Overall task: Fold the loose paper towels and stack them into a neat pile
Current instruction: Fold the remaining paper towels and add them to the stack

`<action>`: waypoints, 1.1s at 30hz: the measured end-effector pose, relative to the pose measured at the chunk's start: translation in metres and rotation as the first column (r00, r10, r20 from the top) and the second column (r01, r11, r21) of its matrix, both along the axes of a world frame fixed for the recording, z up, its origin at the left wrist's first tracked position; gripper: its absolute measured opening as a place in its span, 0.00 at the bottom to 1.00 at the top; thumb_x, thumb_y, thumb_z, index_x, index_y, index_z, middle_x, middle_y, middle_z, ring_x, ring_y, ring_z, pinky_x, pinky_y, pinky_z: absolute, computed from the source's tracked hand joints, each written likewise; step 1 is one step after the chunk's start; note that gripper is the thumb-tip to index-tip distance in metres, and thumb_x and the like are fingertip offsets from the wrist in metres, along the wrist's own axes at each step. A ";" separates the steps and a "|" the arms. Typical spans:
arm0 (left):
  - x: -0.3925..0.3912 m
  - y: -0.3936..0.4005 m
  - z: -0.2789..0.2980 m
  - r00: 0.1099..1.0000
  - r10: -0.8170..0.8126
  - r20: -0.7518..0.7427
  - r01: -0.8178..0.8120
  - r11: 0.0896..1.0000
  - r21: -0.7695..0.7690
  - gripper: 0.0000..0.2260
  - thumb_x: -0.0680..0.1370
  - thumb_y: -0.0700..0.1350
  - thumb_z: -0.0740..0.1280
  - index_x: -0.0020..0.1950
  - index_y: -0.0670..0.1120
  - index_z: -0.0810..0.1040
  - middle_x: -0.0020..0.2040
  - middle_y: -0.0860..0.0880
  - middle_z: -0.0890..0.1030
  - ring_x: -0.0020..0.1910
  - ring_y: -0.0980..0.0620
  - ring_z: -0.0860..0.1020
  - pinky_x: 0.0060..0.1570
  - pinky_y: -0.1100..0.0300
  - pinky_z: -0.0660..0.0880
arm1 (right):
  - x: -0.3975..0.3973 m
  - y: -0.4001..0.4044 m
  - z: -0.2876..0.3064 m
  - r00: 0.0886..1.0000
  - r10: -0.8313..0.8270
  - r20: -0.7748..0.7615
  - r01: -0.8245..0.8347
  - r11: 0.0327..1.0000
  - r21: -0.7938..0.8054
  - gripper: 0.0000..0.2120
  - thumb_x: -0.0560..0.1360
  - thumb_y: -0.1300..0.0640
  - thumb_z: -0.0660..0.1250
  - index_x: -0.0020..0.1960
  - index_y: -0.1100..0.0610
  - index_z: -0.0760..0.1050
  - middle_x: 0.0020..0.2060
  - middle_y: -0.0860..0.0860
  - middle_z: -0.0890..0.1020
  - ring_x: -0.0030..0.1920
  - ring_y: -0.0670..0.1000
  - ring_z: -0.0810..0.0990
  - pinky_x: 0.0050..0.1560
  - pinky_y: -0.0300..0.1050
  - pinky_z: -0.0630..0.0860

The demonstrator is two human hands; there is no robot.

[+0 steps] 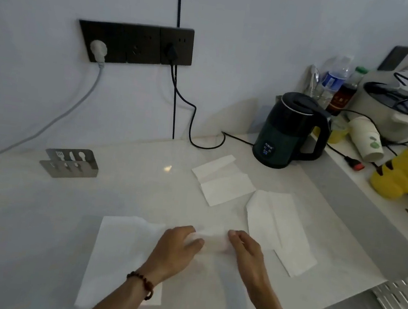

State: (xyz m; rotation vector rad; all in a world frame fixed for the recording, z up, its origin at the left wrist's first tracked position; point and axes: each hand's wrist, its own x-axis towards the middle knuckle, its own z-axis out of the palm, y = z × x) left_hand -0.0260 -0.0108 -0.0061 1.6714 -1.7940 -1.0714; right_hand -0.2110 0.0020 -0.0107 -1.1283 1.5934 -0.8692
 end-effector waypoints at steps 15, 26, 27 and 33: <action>0.078 0.017 0.022 0.716 0.469 -0.517 -0.230 0.858 0.460 0.08 0.78 0.40 0.67 0.54 0.45 0.83 0.49 0.46 0.85 0.48 0.46 0.84 0.45 0.52 0.80 | 0.060 0.001 0.009 0.995 0.037 0.090 -0.037 0.999 0.001 0.07 0.75 0.59 0.69 0.41 0.62 0.80 0.35 0.56 0.83 0.36 0.52 0.80 0.37 0.47 0.76; 0.161 0.025 0.006 0.826 0.507 -0.247 -0.499 0.861 0.100 0.14 0.80 0.46 0.64 0.35 0.43 0.71 0.29 0.47 0.68 0.28 0.53 0.68 0.30 0.61 0.64 | 0.140 0.003 -0.001 0.991 0.045 0.126 -0.054 0.996 0.069 0.18 0.79 0.53 0.64 0.41 0.69 0.74 0.33 0.54 0.77 0.34 0.50 0.74 0.36 0.45 0.71; 0.169 0.026 0.006 0.830 0.509 -0.229 -0.508 0.859 0.067 0.15 0.80 0.46 0.64 0.35 0.44 0.69 0.29 0.48 0.67 0.27 0.55 0.66 0.29 0.63 0.63 | 0.147 0.005 -0.003 0.993 0.050 0.111 -0.059 0.995 0.077 0.20 0.79 0.52 0.63 0.41 0.70 0.72 0.33 0.53 0.76 0.35 0.50 0.73 0.37 0.45 0.69; 0.208 0.035 -0.004 0.849 0.520 -0.097 -0.523 0.853 -0.001 0.18 0.79 0.48 0.64 0.33 0.40 0.67 0.28 0.47 0.69 0.28 0.53 0.68 0.29 0.61 0.62 | 0.177 0.014 -0.013 0.994 0.105 0.010 -0.106 0.989 0.102 0.17 0.72 0.58 0.71 0.31 0.62 0.66 0.29 0.53 0.70 0.30 0.51 0.70 0.31 0.44 0.70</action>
